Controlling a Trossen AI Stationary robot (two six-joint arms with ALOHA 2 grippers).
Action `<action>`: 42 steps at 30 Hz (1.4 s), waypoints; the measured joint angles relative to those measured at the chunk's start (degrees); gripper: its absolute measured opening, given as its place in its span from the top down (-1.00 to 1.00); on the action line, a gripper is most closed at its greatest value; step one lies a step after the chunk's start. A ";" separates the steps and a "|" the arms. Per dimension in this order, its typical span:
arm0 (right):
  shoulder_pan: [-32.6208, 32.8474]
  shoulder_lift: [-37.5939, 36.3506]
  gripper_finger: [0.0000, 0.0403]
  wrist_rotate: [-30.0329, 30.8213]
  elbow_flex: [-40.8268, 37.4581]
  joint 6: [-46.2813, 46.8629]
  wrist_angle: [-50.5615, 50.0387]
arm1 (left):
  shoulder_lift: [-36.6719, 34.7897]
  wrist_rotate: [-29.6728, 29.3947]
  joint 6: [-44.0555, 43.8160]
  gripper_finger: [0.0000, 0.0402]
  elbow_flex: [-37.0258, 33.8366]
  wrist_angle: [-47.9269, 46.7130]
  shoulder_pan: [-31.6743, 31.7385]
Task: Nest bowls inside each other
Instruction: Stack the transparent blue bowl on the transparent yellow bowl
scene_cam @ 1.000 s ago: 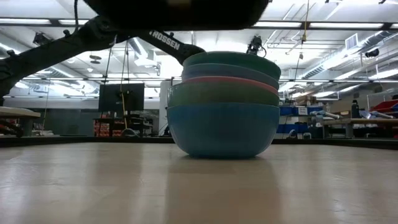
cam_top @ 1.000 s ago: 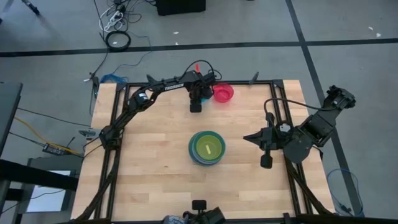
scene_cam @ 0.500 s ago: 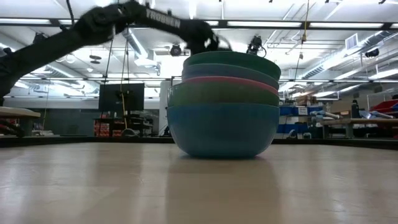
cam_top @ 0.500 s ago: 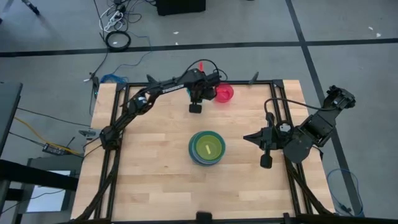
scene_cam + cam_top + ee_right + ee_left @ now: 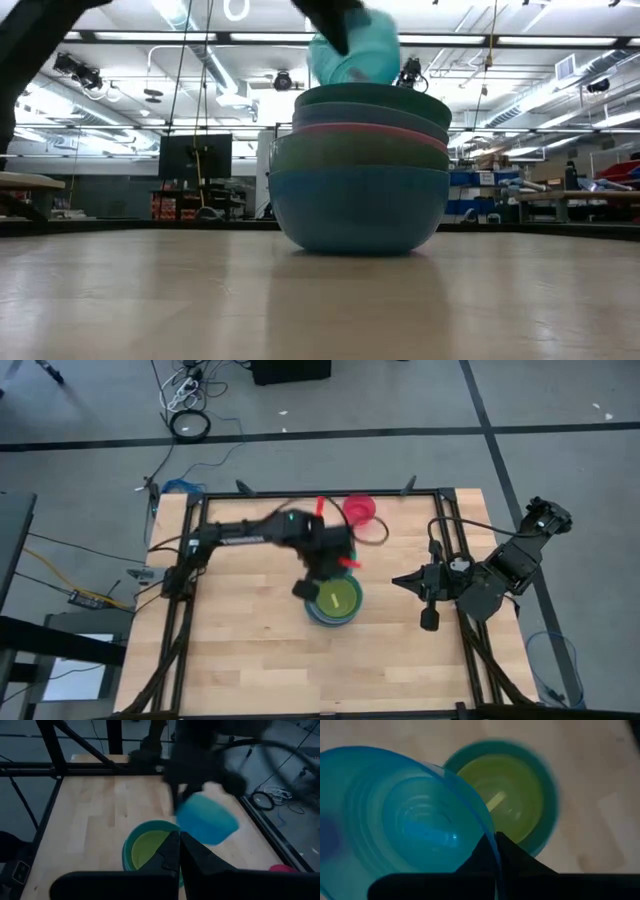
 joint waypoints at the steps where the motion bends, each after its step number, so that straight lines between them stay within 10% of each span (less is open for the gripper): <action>1: 0.02 -0.03 1.00 0.00 0.00 0.02 0.20 | 0.12 0.54 -0.20 0.99 -0.12 0.34 -1.44; 22: 2.22 -0.01 1.00 1.11 0.00 -0.09 1.48 | 1.14 3.34 -6.58 0.97 -16.76 14.50 -8.24; 42: 2.11 -0.01 0.75 1.20 0.00 2.21 1.50 | 1.10 -1.74 -14.48 0.13 -14.50 12.35 -10.33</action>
